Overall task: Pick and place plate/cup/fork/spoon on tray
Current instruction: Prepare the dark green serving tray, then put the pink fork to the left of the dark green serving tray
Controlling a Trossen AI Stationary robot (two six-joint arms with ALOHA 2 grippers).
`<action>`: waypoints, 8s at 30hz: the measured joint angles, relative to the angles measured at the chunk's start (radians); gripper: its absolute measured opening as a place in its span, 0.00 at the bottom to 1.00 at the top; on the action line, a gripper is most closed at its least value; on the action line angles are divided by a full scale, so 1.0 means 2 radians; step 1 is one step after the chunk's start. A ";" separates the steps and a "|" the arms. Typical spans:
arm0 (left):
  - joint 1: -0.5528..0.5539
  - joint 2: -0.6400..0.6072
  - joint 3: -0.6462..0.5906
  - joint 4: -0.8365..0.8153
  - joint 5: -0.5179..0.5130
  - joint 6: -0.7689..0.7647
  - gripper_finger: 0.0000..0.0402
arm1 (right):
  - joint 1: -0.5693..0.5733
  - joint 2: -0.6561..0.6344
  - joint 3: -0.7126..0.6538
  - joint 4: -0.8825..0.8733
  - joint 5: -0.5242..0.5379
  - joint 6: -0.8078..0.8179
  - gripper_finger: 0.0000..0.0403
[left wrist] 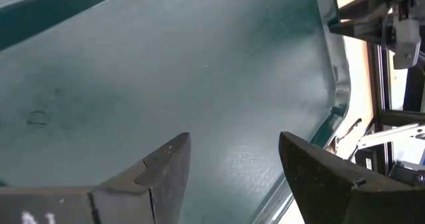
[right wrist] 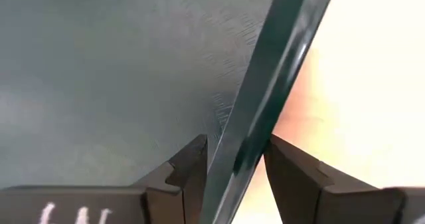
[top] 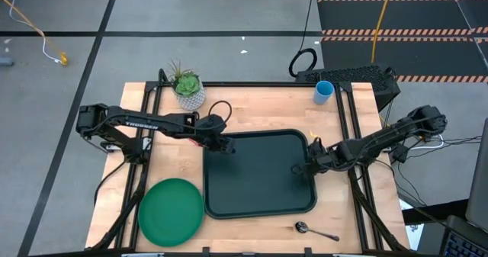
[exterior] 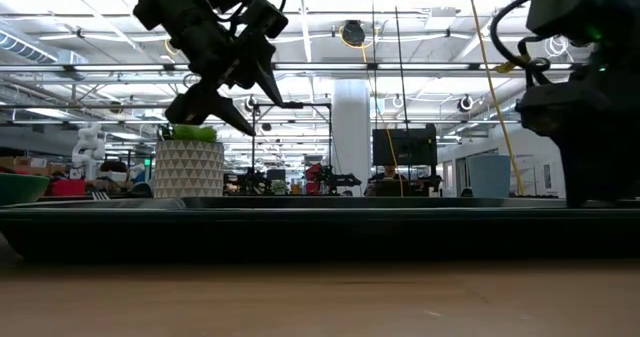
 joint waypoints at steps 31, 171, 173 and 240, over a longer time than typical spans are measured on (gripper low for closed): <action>-0.003 -0.005 0.001 0.000 0.022 0.017 0.58 | -0.059 0.004 0.001 -0.015 -0.002 0.088 0.08; 0.084 -0.068 0.032 -0.511 -0.159 0.177 0.58 | -0.361 -0.013 0.388 -0.285 -0.070 -0.488 0.37; 0.087 -0.068 0.018 -0.485 -0.137 0.233 0.58 | -0.356 -0.019 0.380 -0.281 -0.070 -0.491 0.37; 0.138 -0.065 -0.144 -0.231 -0.198 0.905 0.62 | -0.129 -0.097 0.286 -0.139 0.015 -0.189 0.37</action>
